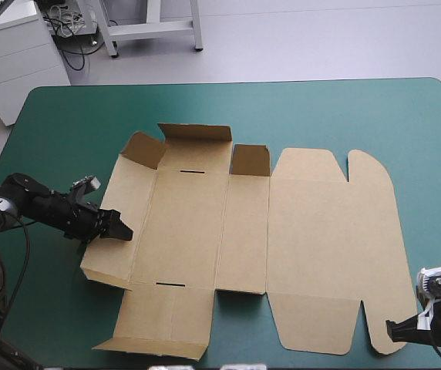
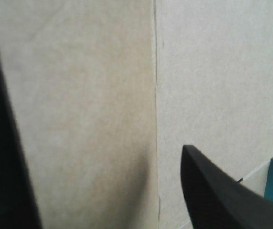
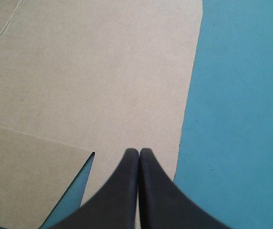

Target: Fold the box

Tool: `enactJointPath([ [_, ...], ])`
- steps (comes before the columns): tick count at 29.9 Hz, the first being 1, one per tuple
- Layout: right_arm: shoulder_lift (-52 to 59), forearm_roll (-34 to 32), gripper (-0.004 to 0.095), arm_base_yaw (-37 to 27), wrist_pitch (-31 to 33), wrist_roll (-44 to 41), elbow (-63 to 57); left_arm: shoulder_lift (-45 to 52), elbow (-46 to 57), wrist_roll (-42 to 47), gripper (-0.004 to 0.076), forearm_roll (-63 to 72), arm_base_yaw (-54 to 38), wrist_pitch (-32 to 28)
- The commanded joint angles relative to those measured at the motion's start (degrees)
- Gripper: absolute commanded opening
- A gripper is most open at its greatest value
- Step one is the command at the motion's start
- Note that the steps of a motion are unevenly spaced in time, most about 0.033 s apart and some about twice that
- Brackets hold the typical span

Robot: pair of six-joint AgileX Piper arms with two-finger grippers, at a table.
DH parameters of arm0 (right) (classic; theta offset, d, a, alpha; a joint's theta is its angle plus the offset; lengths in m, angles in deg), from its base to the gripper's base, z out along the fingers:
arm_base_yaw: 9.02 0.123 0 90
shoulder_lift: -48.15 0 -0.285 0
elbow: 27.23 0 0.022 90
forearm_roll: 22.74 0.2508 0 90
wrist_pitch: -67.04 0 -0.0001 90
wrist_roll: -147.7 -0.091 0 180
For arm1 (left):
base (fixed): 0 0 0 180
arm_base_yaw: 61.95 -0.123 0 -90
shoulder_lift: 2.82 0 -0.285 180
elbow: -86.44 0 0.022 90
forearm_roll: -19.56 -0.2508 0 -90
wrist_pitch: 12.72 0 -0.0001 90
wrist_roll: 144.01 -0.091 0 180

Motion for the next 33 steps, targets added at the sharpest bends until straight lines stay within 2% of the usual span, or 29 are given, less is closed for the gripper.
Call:
enactJointPath([
  [1,-0.60,-0.33,-0.0023,-0.23,-3.03,0.32,1.33,1.20,0.13,1.43,0.0253,0.73,0.77,5.41],
  [5,-0.60,-0.33,-0.0023,-0.23,-3.03,0.32,1.33,1.20,0.13,2.62,0.0027,1.66,0.77,5.41],
  [6,-0.60,-0.33,-0.0023,-0.23,-3.03,0.32,1.33,1.20,0.13,2.76,-0.0019,2.34,0.77,5.41],
  [7,-0.60,-0.33,-0.0023,-0.23,-3.03,0.32,1.33,1.20,0.13,2.92,-0.0030,3.27,0.77,5.41],
  [15,-0.60,-0.33,-0.0023,-0.23,-3.12,0.32,1.33,1.20,-0.11,2.89,-0.0032,7.84,0.77,5.95],
  [21,-0.60,-0.33,-0.0023,-0.23,-3.12,0.32,1.33,2.47,-0.72,-3.26,-0.0032,12.74,1.89,6.06],
  [24,-0.60,-0.33,-0.0023,-0.23,-3.81,0.32,1.33,3.69,-4.32,-3.04,-0.0032,11.02,3.96,6.34],
  [33,-0.60,-0.33,-0.0023,-0.23,-4.34,0.32,1.33,7.77,-23.27,6.05,-0.0032,-4.51,15.36,6.13],
])
